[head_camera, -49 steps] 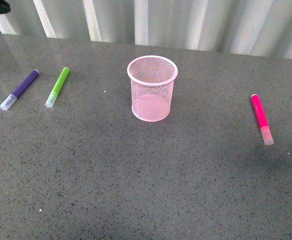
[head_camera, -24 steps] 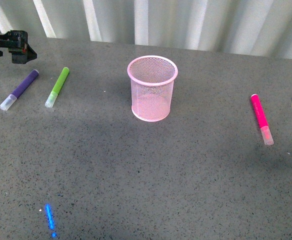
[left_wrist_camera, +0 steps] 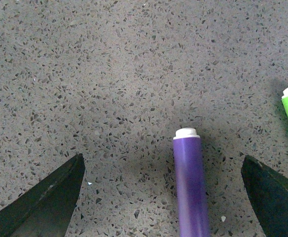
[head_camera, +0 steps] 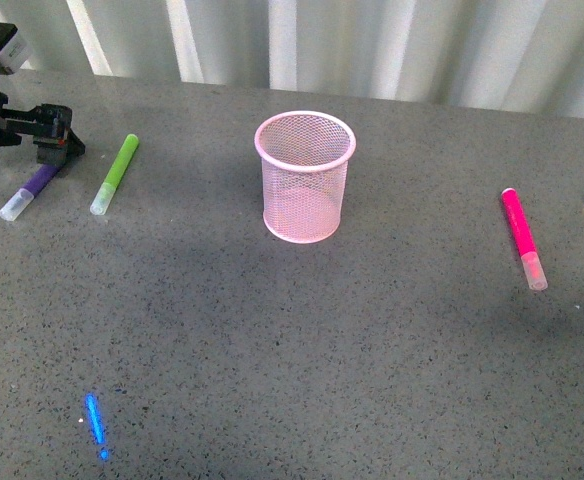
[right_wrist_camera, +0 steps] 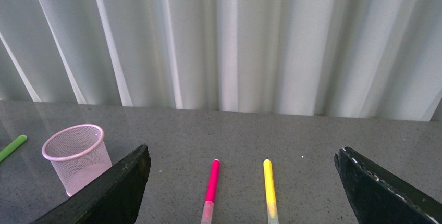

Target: Insert purple and pink pens into pink cup

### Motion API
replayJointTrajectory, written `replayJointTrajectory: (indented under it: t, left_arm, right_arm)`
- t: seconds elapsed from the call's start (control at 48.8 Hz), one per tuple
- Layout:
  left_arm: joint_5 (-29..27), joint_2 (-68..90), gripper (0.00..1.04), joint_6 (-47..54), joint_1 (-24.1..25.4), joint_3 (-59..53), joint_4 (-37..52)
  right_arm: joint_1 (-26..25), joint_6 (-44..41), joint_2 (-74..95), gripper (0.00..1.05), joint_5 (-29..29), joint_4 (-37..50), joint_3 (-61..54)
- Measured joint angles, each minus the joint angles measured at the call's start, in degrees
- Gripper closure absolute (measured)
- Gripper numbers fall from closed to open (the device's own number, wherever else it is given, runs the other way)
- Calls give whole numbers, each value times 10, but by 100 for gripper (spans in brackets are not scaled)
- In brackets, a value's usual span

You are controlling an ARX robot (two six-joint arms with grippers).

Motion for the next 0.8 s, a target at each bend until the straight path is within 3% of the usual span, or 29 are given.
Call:
replayJointTrajectory:
  t: [0.41,0.513,0.8]
  left_arm:
    - [-24,14,9,8,-11,5,-6]
    - [-30,14,25,-2,-15,5,-12]
    - [-46,3,85,-37,-26,-16,2]
  right_arm:
    - [0,0,0,7,0,0,0]
    - [0,0,0,7,0,0,0]
    - [0,0,0,7,0,0,0]
